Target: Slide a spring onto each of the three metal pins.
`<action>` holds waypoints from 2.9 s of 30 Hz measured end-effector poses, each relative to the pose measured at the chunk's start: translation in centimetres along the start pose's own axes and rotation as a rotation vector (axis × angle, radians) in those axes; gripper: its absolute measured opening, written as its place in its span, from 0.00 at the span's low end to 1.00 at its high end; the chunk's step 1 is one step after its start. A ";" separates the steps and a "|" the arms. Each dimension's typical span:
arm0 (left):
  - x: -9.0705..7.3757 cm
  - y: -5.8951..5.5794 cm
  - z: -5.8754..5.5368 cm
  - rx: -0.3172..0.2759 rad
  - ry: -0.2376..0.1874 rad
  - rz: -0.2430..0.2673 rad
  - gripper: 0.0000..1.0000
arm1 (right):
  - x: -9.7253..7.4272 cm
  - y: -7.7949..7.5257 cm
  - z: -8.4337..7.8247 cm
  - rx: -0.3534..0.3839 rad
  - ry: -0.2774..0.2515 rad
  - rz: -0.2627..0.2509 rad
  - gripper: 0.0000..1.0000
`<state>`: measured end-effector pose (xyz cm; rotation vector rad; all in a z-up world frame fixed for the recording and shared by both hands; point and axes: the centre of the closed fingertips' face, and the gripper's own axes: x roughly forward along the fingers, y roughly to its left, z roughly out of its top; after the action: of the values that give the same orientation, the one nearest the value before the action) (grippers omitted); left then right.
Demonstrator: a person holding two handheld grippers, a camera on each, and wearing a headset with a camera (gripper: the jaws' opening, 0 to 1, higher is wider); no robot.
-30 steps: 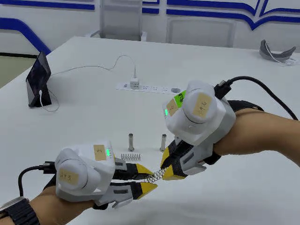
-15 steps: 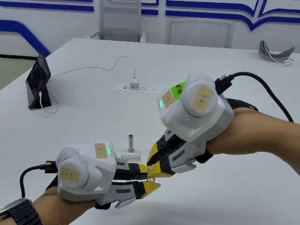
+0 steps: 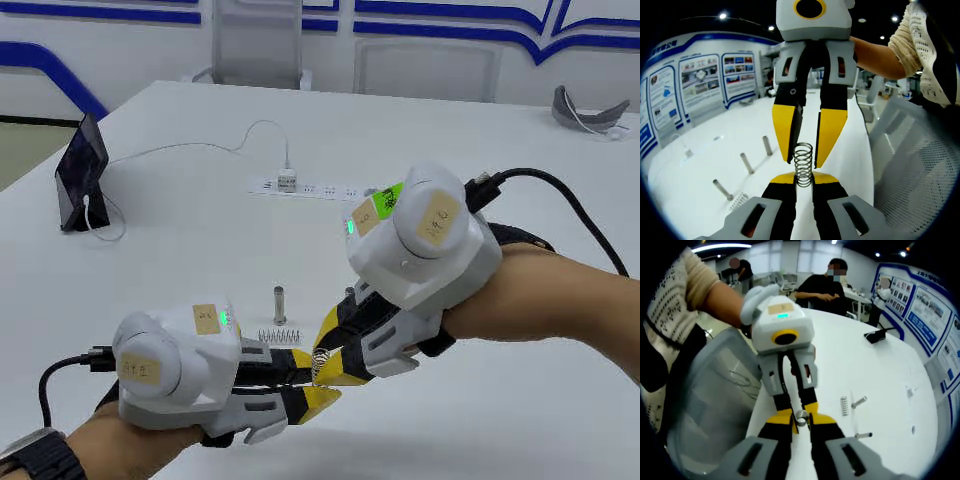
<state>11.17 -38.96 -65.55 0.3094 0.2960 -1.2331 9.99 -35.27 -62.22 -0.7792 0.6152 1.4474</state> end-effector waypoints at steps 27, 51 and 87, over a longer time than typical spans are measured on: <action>-2.1 2.3 -0.8 -0.100 -0.033 0.098 0.39 | -0.7 -1.9 -1.0 0.080 -0.023 -0.056 0.12; -6.5 4.8 -2.0 -0.186 -0.053 0.279 0.53 | -2.5 -7.7 -3.4 0.183 -0.053 -0.190 0.12; -6.3 5.4 -3.3 -0.213 -0.045 0.267 0.52 | -0.3 -15.0 -6.3 0.379 -0.068 -0.370 0.12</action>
<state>14.18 -30.52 -65.82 0.1315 0.3332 -0.9349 25.48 -39.77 -64.48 -0.5086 0.6318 0.9761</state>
